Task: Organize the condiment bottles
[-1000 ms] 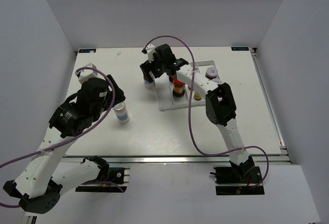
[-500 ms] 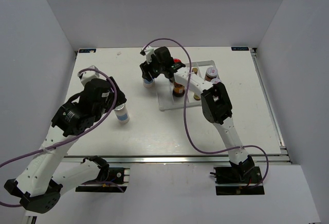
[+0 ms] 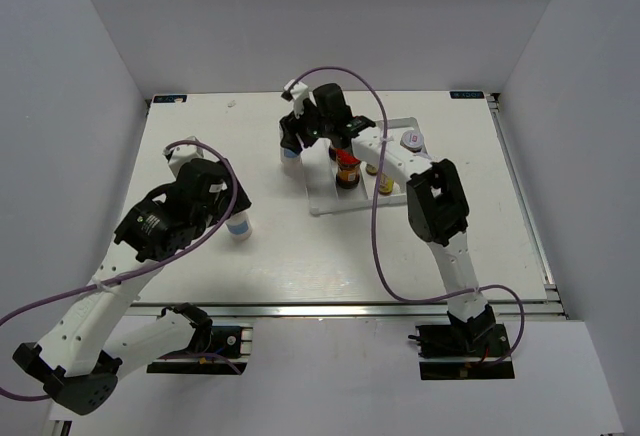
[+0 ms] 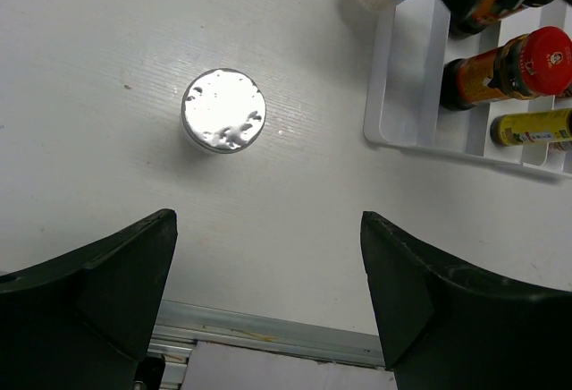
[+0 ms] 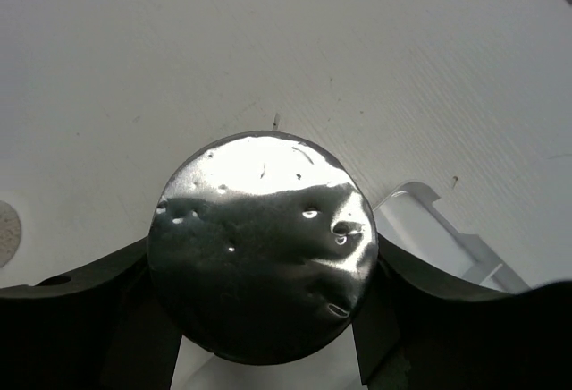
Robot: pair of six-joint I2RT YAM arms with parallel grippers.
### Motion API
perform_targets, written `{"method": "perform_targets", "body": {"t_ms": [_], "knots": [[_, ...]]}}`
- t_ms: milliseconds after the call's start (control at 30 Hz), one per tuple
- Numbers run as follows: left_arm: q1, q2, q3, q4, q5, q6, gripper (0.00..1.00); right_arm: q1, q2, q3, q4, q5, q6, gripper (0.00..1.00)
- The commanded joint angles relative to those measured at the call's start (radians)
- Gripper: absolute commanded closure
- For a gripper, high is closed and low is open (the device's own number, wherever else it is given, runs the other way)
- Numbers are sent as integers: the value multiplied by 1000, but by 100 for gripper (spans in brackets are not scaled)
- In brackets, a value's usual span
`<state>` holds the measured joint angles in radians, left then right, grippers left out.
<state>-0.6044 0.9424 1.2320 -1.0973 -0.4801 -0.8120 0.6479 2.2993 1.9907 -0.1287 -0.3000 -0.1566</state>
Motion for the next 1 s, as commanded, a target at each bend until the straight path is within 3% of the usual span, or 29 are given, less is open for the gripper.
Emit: {"method": "perform_targets", "body": {"t_ms": [0,267,733,833,933,967], "knots": [[-3,-17,-14,28,8,7,7,-22,-165,5,54,-36,11,93],[-3,-20,-31,28,9,7,7,-50,-247,-101,32,45,-27,94],[-3,-39,-29,-18,-6,-3,6,-60,-129,-66,11,99,-107,90],[-3,-37,-34,-27,-8,-3,5,-62,-117,-70,9,90,-116,85],[-3,-19,-39,-45,-15,-6,4,-60,-106,-70,8,87,-118,70],[-3,-13,-39,-52,-23,-7,3,-62,-100,-72,6,84,-120,59]]}}
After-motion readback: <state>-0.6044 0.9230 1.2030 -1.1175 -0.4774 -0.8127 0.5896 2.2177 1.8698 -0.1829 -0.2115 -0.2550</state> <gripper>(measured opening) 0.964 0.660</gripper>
